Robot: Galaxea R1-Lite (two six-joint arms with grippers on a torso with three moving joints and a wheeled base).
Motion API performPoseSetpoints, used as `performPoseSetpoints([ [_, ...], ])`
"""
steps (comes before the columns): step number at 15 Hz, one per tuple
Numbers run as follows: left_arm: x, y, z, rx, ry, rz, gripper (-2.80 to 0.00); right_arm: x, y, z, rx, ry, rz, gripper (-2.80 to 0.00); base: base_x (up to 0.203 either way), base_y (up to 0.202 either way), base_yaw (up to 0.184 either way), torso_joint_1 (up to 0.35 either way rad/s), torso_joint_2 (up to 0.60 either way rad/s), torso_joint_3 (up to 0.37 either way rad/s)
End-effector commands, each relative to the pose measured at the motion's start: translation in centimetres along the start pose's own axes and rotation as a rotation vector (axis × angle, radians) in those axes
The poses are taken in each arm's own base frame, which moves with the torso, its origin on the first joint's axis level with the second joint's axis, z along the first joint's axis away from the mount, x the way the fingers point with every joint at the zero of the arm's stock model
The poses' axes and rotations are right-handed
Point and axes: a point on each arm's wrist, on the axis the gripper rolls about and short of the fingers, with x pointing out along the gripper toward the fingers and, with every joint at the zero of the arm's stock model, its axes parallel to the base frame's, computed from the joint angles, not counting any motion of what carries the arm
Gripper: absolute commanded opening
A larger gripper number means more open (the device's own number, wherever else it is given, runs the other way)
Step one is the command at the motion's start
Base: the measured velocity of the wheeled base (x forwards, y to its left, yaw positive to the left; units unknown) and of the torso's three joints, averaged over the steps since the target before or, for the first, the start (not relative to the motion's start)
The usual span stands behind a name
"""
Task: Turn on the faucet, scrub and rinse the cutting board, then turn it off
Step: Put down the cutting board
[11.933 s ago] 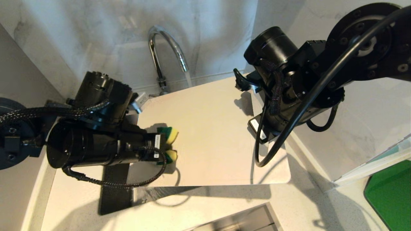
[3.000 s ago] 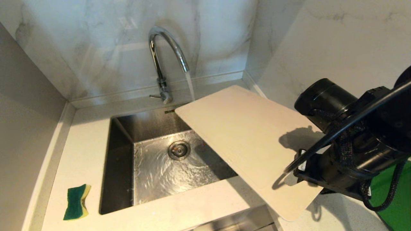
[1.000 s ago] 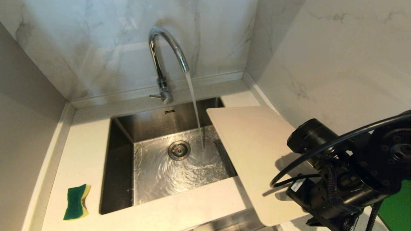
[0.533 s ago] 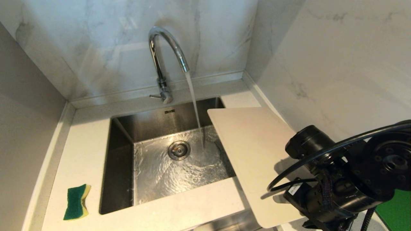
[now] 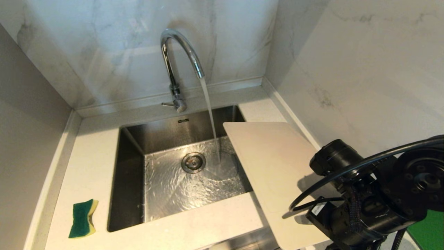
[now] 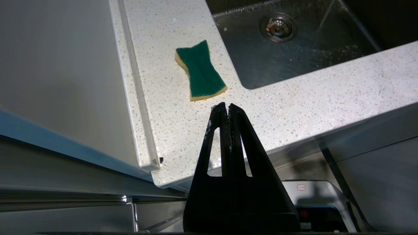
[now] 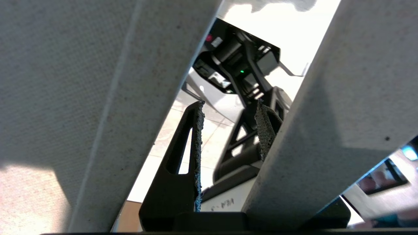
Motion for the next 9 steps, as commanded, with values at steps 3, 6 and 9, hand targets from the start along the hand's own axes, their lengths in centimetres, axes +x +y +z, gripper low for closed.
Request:
performPoseSetpoints([
  [3,0.00,0.00,-0.02,0.000,0.001,0.000,-2.80,1.58,-0.21,-0.16,0.008,0.005,-0.002,-2.80,0.000,0.000,0.000,0.000,0.00,0.000],
  [6,0.00,0.00,0.00,0.000,0.000,0.000,-2.80,1.60,-0.39,-0.28,0.006,0.033,0.002,-2.80,0.000,0.000,0.000,0.000,0.00,0.000],
  [9,0.00,0.00,-0.02,0.000,0.001,0.000,-2.80,2.05,-0.88,-0.58,0.002,0.091,-0.005,-2.80,0.000,0.000,0.000,0.000,0.00,0.000],
])
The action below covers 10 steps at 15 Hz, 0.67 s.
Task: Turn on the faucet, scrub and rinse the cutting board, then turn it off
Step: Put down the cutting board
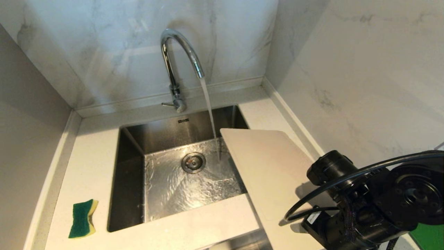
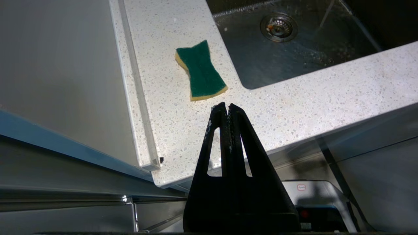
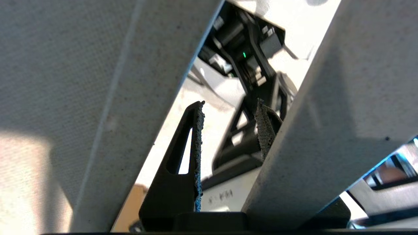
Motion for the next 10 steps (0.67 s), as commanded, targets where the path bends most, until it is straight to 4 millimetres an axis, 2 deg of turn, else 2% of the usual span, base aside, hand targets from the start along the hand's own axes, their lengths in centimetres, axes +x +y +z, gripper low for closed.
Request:
performPoseSetpoints([
  [1,0.0,0.0,0.0,-0.001,0.000,0.000,-2.80,0.5,-0.4,-0.1,0.007,0.012,-0.009,-2.80,0.000,0.000,0.000,0.000,0.00,0.000],
  [10,0.0,0.0,0.0,-0.001,0.001,0.000,-2.80,2.2,-1.9,-0.6,0.005,0.036,-0.043,-2.80,0.000,0.000,0.000,0.000,0.00,0.000],
])
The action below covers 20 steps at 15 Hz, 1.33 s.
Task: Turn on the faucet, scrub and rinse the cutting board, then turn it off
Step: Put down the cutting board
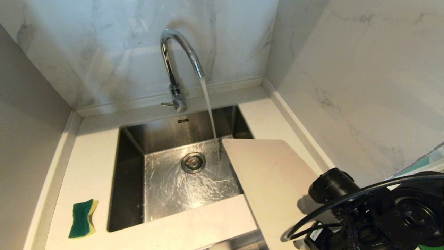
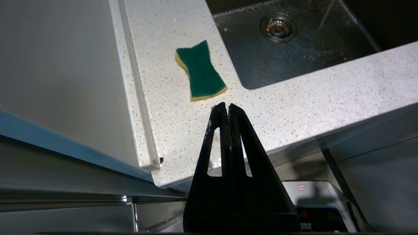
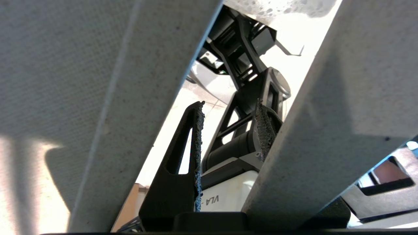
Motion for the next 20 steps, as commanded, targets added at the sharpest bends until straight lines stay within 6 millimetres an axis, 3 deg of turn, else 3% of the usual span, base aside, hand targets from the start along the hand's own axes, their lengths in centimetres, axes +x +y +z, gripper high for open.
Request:
performPoseSetpoints([
  [1,0.0,0.0,0.0,-0.001,0.001,0.001,-2.80,0.3,0.0,-0.1,0.005,0.029,0.009,-2.80,0.000,0.000,0.000,0.000,0.00,0.000],
  [6,0.0,0.0,0.0,-0.001,0.000,0.001,-2.80,2.8,0.6,0.2,0.007,0.066,-0.034,-2.80,0.000,0.000,0.000,0.000,0.00,0.000],
  [20,0.0,0.0,0.0,-0.001,0.001,0.001,-2.80,6.4,1.0,0.2,-0.022,0.105,-0.047,-2.80,0.000,0.000,0.000,0.000,0.00,0.000],
])
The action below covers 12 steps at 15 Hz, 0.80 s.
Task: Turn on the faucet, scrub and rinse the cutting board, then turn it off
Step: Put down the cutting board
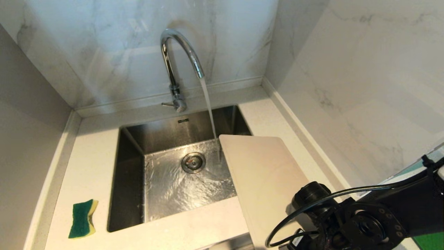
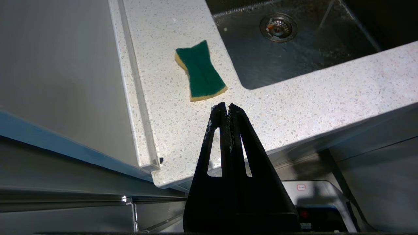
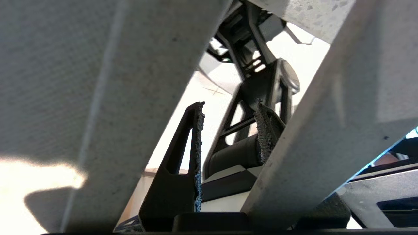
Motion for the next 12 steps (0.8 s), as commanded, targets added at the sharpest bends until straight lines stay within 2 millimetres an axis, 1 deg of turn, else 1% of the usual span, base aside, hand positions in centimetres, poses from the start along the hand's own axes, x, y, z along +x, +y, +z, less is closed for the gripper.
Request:
performPoseSetpoints([
  [1,0.0,0.0,0.0,0.000,0.001,0.001,-2.80,1.2,0.1,-0.1,0.002,0.013,-0.049,-2.80,0.000,0.000,0.000,0.000,0.00,0.000],
  [6,0.0,0.0,0.0,0.000,0.001,0.001,-2.80,2.0,0.7,0.1,0.000,0.008,-0.039,-2.80,0.000,0.000,0.000,0.000,0.00,0.000],
  [9,0.0,0.0,0.0,0.000,0.001,0.001,-2.80,3.2,0.7,0.2,-0.008,-0.048,-0.049,-2.80,0.000,0.000,0.000,0.000,0.00,0.000],
  [12,0.0,0.0,0.0,0.000,0.001,0.001,-2.80,3.7,0.8,0.2,-0.013,-0.074,-0.049,-2.80,0.000,0.000,0.000,0.000,0.00,0.000],
])
